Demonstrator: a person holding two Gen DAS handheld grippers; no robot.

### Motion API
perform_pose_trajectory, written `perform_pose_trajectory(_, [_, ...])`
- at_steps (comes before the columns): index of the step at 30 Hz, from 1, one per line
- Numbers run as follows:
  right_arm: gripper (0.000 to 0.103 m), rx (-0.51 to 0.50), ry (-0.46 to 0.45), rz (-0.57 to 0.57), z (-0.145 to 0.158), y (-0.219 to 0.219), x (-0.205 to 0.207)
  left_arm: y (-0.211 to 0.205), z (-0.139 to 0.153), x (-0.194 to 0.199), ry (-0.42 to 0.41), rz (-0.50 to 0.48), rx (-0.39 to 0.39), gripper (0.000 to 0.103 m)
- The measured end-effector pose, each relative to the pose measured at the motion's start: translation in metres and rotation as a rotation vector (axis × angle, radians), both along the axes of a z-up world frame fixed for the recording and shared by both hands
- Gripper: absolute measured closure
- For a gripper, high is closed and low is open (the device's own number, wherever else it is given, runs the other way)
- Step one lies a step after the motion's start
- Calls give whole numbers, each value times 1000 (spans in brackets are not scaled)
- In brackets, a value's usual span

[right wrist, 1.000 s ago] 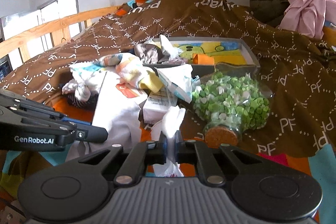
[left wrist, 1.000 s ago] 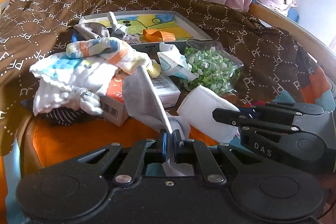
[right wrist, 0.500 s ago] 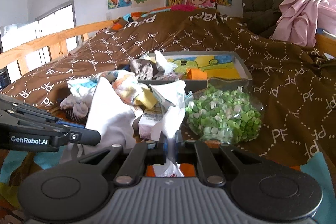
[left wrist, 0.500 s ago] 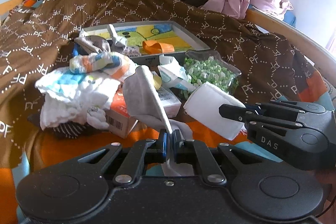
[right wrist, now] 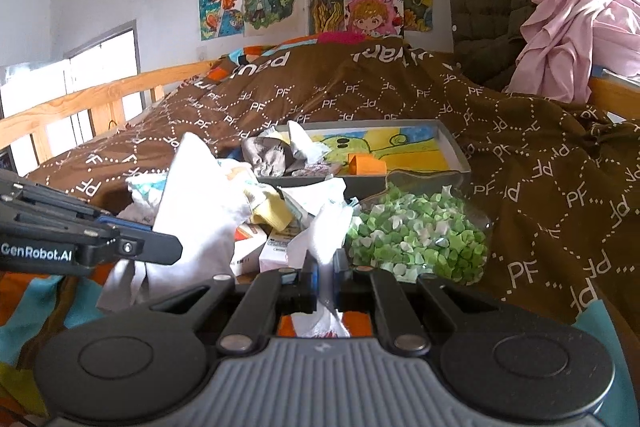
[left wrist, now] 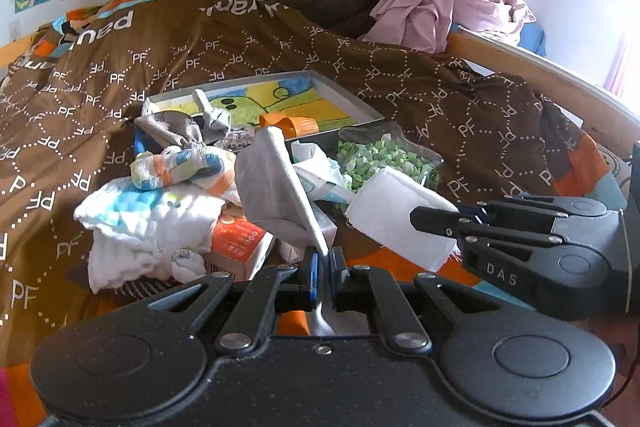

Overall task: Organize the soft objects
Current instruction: 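Lift the grey cloth with the left gripper while the right gripper carries the tissue to the tray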

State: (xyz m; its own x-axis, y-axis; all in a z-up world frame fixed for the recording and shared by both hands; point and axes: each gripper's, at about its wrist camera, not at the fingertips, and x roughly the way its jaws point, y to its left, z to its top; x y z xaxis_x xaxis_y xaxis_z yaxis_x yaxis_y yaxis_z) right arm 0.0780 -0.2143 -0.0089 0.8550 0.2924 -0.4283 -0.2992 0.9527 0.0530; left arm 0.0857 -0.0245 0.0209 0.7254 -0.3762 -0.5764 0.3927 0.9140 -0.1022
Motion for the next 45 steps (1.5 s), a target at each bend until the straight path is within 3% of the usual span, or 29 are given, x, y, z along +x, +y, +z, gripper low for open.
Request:
perform_pose_trajectory(13, [96, 41, -46, -13, 12, -2, -2, 10, 11, 2, -57, -10, -9, 98])
perform_pose_trajectory(20, [96, 31, -107, -14, 35, -2, 14, 10, 40, 23, -135, -31, -24, 98])
perform_pose_trajectory(28, [96, -10, -143, 42, 60, 13, 91, 21, 69, 81, -195, -51, 34, 98])
perform_pose_trajectory(33, [96, 13, -148, 87, 67, 31, 158, 36, 75, 135, -209, -9, 56, 98])
perform_pose_trajectory(38, [96, 23, -118, 120, 57, 50, 204, 45, 64, 183, -221, 20, 44, 98])
perform_pose_trajectory(45, [96, -7, -49, 116, 34, 60, 237, 51, 31, 234, -186, 42, -21, 98])
